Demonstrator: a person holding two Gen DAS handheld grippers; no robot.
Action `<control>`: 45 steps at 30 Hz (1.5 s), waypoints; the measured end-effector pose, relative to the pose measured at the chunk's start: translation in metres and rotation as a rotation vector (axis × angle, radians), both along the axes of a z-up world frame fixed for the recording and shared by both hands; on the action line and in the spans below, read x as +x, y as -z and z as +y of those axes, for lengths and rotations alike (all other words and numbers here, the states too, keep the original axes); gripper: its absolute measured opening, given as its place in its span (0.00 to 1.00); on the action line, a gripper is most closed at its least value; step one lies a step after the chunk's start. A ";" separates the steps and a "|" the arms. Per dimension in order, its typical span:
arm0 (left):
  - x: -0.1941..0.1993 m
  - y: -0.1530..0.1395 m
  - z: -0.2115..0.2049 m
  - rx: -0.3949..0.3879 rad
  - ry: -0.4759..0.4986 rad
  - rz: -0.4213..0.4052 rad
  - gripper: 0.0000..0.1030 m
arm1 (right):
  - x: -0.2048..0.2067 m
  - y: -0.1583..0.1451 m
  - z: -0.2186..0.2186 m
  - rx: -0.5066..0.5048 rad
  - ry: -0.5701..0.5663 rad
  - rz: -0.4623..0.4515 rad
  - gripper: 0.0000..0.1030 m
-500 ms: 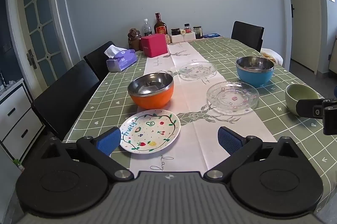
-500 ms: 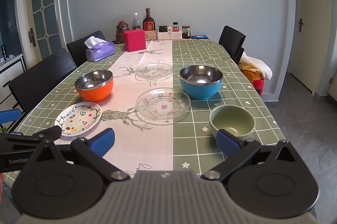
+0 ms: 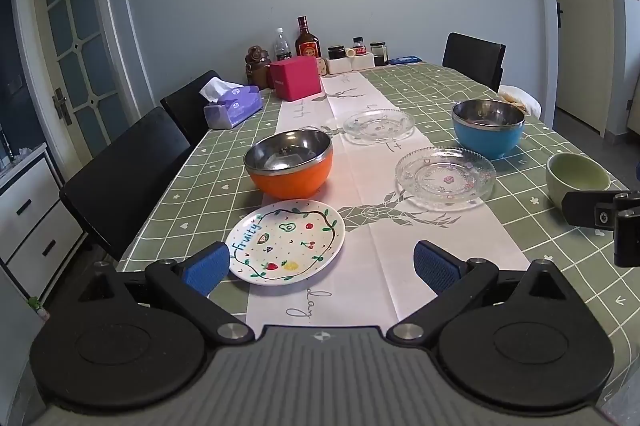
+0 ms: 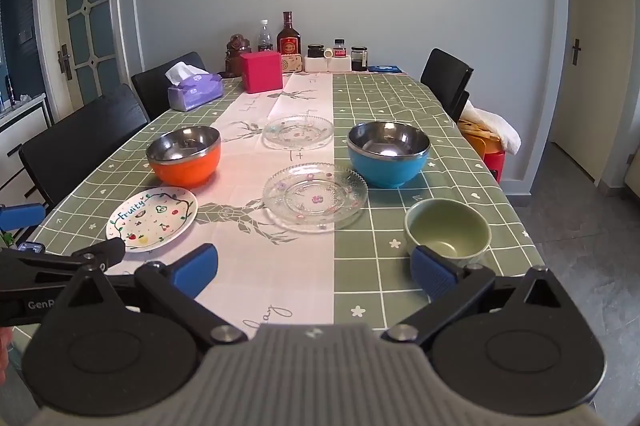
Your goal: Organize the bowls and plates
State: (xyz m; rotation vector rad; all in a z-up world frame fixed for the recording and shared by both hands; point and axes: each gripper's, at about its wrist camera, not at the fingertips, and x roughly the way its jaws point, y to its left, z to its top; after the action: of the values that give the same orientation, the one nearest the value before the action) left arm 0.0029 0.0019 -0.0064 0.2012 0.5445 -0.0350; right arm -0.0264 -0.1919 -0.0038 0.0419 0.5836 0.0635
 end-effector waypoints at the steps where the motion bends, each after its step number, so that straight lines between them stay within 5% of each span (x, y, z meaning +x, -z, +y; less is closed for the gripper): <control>1: 0.000 0.000 0.000 0.000 0.000 0.001 1.00 | 0.000 0.000 0.000 -0.001 0.000 0.001 0.98; 45: -0.002 -0.008 -0.001 -0.023 0.014 -0.005 1.00 | 0.001 -0.001 0.001 -0.008 0.004 0.006 0.98</control>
State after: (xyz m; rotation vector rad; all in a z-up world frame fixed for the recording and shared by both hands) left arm 0.0009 0.0010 0.0013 0.1829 0.5380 -0.0540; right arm -0.0256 -0.1910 -0.0024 0.0357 0.5893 0.0571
